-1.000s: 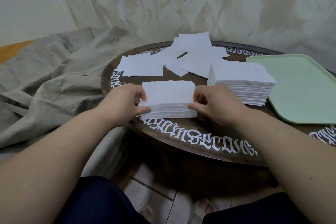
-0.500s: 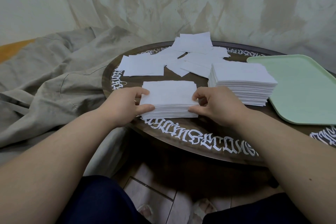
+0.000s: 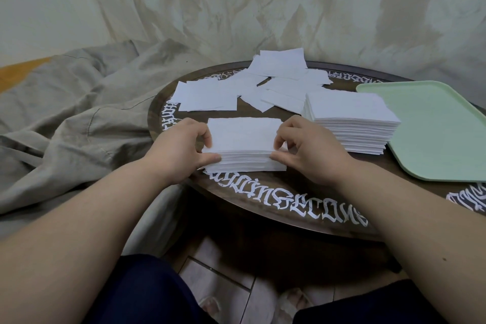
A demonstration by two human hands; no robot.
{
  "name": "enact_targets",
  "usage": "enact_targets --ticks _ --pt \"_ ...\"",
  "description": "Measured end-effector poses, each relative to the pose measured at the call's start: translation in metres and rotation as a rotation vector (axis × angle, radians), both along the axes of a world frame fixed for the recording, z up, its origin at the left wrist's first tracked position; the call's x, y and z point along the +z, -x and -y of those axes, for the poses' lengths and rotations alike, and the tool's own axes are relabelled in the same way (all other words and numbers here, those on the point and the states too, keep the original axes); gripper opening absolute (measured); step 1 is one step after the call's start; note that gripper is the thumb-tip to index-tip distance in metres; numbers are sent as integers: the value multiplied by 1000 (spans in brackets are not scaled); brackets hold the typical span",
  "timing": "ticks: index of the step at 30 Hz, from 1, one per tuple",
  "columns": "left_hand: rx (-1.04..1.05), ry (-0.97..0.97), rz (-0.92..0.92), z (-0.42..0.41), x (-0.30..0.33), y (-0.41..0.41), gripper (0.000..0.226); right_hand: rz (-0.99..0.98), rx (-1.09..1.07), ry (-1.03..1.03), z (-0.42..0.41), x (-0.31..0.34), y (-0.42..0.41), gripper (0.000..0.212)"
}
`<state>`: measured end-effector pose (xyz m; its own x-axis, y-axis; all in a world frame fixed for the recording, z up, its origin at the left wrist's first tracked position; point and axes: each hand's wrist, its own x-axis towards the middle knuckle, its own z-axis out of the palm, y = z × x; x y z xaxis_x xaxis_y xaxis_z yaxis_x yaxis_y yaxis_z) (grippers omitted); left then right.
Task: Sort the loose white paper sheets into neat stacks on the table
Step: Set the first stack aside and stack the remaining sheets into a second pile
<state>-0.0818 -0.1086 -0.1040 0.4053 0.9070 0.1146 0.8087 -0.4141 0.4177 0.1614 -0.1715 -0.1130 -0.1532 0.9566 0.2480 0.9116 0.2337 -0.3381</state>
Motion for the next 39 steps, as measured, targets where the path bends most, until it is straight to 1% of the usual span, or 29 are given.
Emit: enact_targets --ticks 6,9,10,11,13,15,17,19,23,26,29,32,39 --pt "-23 43 3 -3 -3 -1 27 53 -9 23 -1 -4 0 12" --pt "-1 28 84 -5 -6 -1 22 2 -50 -3 -2 -1 0 20" --pt "13 21 107 -6 -7 -2 23 -22 -67 -2 -3 0 2 24" --pt "22 21 109 -7 -8 -4 29 -37 -82 19 -3 0 4 29" --pt "15 57 34 -7 -10 -6 47 -33 -92 104 -5 -4 9 41" --pt "7 111 -57 -5 -11 -8 54 1 -63 178 -8 -12 12 45" --pt "7 135 -84 -5 -14 -7 55 20 -42 212 -10 -17 13 44" --pt "5 117 -77 -5 -14 -6 55 11 -47 218 -10 -18 11 43" --pt "-31 -9 -47 -6 -14 -8 50 1 -56 172 -8 -13 11 46" --pt "-108 -76 -63 -5 -12 -21 50 60 -28 141 -9 -9 18 53" --pt "-174 -22 -170 -5 -17 -32 52 127 10 209 -12 -12 24 57" --pt "-174 83 -264 -9 -27 -28 53 119 10 310 -14 -22 21 60" --pt "-171 123 -237 -14 -38 -20 57 88 2 345 -11 -25 15 65"
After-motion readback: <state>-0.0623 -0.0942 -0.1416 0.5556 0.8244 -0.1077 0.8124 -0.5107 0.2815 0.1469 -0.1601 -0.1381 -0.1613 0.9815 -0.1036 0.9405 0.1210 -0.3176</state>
